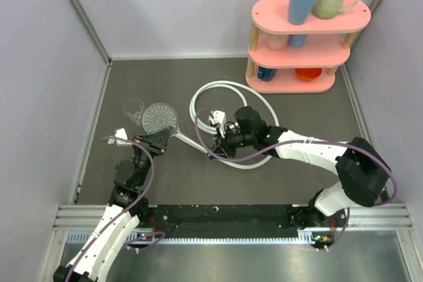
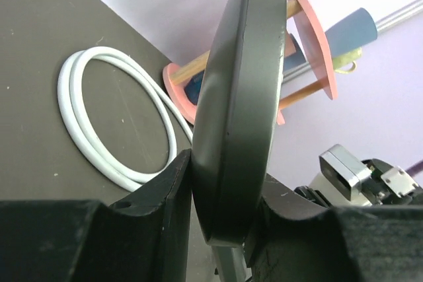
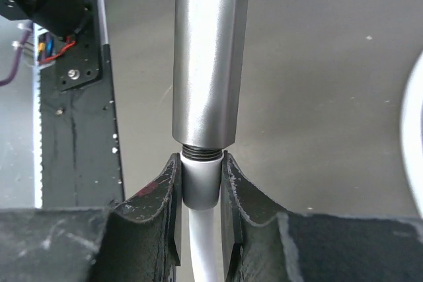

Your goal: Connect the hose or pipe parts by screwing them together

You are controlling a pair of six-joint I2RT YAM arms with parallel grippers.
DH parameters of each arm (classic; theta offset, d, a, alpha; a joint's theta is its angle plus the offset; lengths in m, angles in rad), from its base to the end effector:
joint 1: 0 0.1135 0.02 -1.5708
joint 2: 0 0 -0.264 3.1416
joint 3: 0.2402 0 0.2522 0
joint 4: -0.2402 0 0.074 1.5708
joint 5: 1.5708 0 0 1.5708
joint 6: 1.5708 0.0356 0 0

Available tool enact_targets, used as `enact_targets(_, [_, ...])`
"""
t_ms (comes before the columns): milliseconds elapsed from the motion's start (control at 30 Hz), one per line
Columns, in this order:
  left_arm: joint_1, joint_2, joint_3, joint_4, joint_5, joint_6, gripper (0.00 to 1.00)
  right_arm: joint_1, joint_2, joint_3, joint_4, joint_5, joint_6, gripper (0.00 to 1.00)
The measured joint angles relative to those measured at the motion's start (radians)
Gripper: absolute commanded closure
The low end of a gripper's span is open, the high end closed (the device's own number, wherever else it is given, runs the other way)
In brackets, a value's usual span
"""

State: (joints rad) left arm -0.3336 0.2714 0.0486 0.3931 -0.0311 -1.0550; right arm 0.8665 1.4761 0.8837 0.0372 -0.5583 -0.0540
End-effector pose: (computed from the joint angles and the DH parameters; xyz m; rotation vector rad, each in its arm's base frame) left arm 0.1192 -0.0402 0.2072 -0.5543 1.3913 -1.1190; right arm 0.1930 0.2563 0.2344 -1.2871 1.8090 1.0594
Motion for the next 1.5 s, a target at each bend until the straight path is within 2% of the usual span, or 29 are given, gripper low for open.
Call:
enact_targets(67, [0.001,0.025,0.0,0.044,0.021,0.027,1.0,-0.005,0.013,0.0,0.004,-0.042,0.037,0.88])
enact_targets(167, [0.001,0.037,0.002,0.047,0.024,0.042,1.0,-0.005,0.021,0.0,0.0,-0.044,0.05,0.54])
enact_targets(200, [0.001,0.039,0.012,0.021,0.026,0.044,1.0,-0.005,0.021,0.0,0.005,-0.041,0.054,0.38])
enact_targets(300, [-0.006,0.055,0.074,-0.109,0.016,0.042,1.0,0.002,-0.003,-0.017,0.043,-0.006,0.063,0.23])
enact_targets(400, [-0.022,0.092,0.166,-0.274,-0.007,0.036,1.0,0.018,-0.096,-0.067,0.098,0.089,0.041,0.11])
enact_targets(533, [-0.024,0.13,0.271,-0.477,-0.078,0.006,1.0,0.09,-0.2,-0.092,0.11,0.242,-0.045,0.09])
enact_targets(700, [-0.024,0.206,0.46,-0.779,-0.185,-0.071,1.0,0.243,-0.241,-0.118,0.14,0.517,-0.2,0.14])
enact_targets(833, [-0.024,0.278,0.616,-0.959,-0.245,-0.119,1.0,0.339,-0.233,-0.138,0.158,0.705,-0.312,0.16])
enact_targets(1000, [-0.024,0.29,0.676,-1.061,-0.259,-0.168,1.0,0.434,-0.155,-0.135,0.223,0.91,-0.442,0.24])
enact_targets(1133, [-0.024,0.29,0.679,-1.112,-0.257,-0.201,1.0,0.476,-0.079,-0.128,0.27,1.012,-0.513,0.34])
enact_targets(1200, [-0.024,0.29,0.679,-1.125,-0.254,-0.213,1.0,0.486,-0.055,-0.126,0.285,1.044,-0.534,0.47])
enact_targets(1233, [-0.024,0.29,0.679,-1.13,-0.249,-0.22,1.0,0.488,-0.041,-0.121,0.297,1.06,-0.547,0.6])
enact_targets(1267, [-0.024,0.29,0.679,-1.131,-0.246,-0.229,1.0,0.489,-0.028,-0.115,0.307,1.072,-0.555,0.86])
enact_targets(1300, [-0.024,0.29,0.679,-1.13,-0.243,-0.238,1.0,0.489,-0.017,-0.112,0.32,1.079,-0.562,0.94])
enact_targets(1333, [-0.024,0.29,0.679,-1.125,-0.239,-0.251,1.0,0.489,-0.01,-0.11,0.325,1.082,-0.57,1.0])
enact_targets(1500, [-0.021,0.245,0.65,-1.073,-0.227,-0.224,1.0,0.483,-0.002,-0.109,0.33,1.074,-0.536,1.0])
